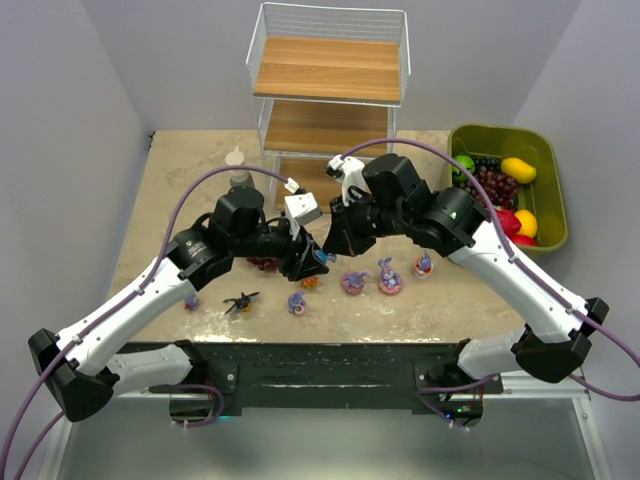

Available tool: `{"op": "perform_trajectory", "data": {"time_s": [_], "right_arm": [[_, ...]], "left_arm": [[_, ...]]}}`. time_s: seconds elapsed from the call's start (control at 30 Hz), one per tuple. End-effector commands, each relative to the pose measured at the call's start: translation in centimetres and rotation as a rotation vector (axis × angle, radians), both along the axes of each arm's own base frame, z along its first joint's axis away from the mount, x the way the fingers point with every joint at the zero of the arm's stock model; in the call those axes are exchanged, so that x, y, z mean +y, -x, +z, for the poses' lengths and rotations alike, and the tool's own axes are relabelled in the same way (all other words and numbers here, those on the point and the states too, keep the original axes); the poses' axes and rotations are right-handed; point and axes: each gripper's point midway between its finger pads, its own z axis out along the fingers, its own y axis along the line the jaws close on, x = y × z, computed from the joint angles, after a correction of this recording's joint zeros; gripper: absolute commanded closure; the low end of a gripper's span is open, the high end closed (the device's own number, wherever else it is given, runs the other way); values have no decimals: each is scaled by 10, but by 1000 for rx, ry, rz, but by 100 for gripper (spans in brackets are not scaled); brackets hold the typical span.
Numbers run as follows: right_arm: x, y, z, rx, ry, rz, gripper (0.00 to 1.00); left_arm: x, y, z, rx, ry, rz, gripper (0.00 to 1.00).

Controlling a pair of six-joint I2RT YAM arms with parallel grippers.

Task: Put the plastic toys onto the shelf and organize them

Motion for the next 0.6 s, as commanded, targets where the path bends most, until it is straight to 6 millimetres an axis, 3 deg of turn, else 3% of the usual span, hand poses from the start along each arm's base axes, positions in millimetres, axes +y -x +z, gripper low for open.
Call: {"op": "perform_trajectory", "data": {"time_s": [0.0,0.17,0.27,0.33,0.47,0.5,0.57], "right_arm": [[1,1,22,-25,-60,6,100],[2,0,30,-40,-82,2,94],[3,-2,32,-45,-88,1,90],[4,-2,34,-48,-91,0,87],[1,-6,38,-71,-94,-24,67],[0,-7,40,-79,-93,-34,57],[-6,-14,46,-110,-85,-75,50]], "left_arm": [[-4,-2,15,-33,29,-6,53],[-4,-7,16,-32,28,19,85],[-4,-11,20,-40,31,45,99],[-4,-14,22,-46,36,61,100],[-2,-25,26,-67,41,116,100],[-3,-27,28,-76,47,124,100],[-2,-31,31,-83,55,149,100]]}}
